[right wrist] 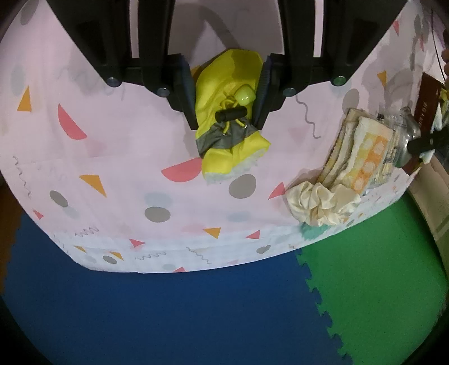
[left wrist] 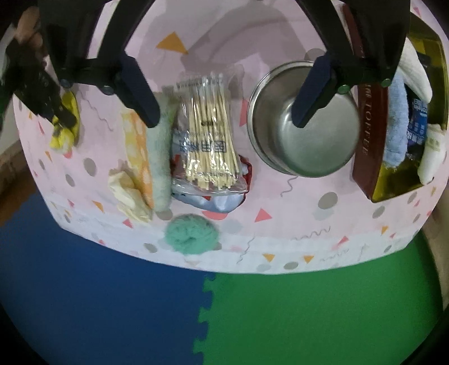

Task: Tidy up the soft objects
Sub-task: 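Grasp the yellow-and-grey drawstring pouch with the right gripper, then grasp the cotton-swab packet with the left gripper while the right holds the pouch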

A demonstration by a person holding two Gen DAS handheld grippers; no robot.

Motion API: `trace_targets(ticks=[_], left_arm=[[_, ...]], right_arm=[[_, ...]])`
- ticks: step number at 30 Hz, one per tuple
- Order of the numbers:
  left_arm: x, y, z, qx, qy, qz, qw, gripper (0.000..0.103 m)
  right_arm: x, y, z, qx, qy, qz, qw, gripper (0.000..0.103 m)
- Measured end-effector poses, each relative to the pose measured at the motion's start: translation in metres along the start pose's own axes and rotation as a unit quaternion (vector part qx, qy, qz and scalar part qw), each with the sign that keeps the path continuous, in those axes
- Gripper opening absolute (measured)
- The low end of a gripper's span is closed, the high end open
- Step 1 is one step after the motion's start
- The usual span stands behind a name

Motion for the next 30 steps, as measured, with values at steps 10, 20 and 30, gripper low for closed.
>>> trace_targets(ticks=[10,20,30], left_arm=[[0.009,0.026,-0.009,0.007,0.006,0.033,0.9994,0.078],[0.0,0.039,-0.019,-0.031,-0.01,0.061,0.9976,0.032],[-0.002,0.009,-0.027,-0.047,0.009,0.043,0.998,0.023]], right_arm=[[0.0,0.0,-0.003,0.009,0.007,0.002,1.0,0.04],[0.0,0.0,-0.004,0.014,0.014,0.003,1.0,0.04],[-0.001,0.001,-0.004,0.015,0.015,0.003,1.0,0.04]])
Point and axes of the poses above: each gripper's, at about its wrist camera, not at the fingertips, and y roughly the way its jaws point, z to its left, x to its top, the point moved 10 cm from there along y, roughly the way its jaws point, and after that the axes turned 15 degrees about y, right-handed, at the moved point
